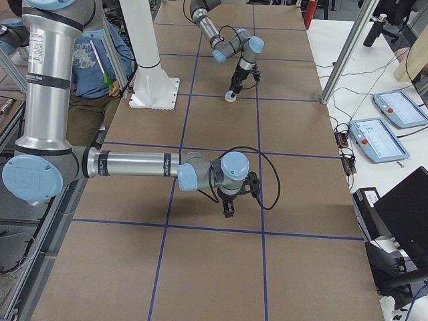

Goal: Place and press bell with both arms
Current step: 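Lower the bell onto the table and open the left gripper, then withdraw the left gripper while the right gripper moves over the bell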

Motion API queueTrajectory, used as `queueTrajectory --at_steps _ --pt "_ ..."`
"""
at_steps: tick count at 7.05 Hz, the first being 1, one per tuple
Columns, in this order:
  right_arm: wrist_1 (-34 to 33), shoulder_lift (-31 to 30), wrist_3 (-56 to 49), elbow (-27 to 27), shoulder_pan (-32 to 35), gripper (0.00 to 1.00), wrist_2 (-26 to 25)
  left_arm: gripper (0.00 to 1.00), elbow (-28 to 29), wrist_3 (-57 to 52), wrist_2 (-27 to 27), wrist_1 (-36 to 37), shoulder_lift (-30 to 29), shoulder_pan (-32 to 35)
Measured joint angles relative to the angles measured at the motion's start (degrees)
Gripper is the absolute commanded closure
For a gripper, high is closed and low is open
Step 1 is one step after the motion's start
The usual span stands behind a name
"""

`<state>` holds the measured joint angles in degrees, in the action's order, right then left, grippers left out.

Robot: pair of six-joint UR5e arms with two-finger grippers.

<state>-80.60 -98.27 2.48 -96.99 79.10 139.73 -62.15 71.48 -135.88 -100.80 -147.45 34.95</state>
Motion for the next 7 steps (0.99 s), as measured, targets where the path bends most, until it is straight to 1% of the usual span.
queueTrajectory --at_steps 1,2,3,4,6,7 --pt "0.02 0.03 0.04 -0.07 0.00 0.00 0.01 0.09 -0.56 0.04 -0.02 0.04 -0.01 0.30" --pt "0.09 0.16 0.20 -0.33 -0.08 0.00 -0.06 0.08 -2.14 0.08 -0.02 0.10 0.13 0.99" --pt "0.17 0.86 1.45 -0.90 -0.30 0.00 -0.28 0.05 -5.51 0.12 0.04 0.20 1.56 1.91" --pt "0.20 2.30 4.45 -1.66 -0.90 0.00 -0.53 0.05 -11.26 0.07 0.05 0.32 5.64 3.32" --pt "0.26 6.81 15.45 -3.92 -4.49 0.00 -1.20 0.05 -25.56 -1.48 -0.09 0.43 18.75 8.10" --pt "0.26 10.01 23.61 -6.20 -8.25 0.00 -3.04 0.04 -31.52 -5.07 -0.12 0.41 25.79 10.32"
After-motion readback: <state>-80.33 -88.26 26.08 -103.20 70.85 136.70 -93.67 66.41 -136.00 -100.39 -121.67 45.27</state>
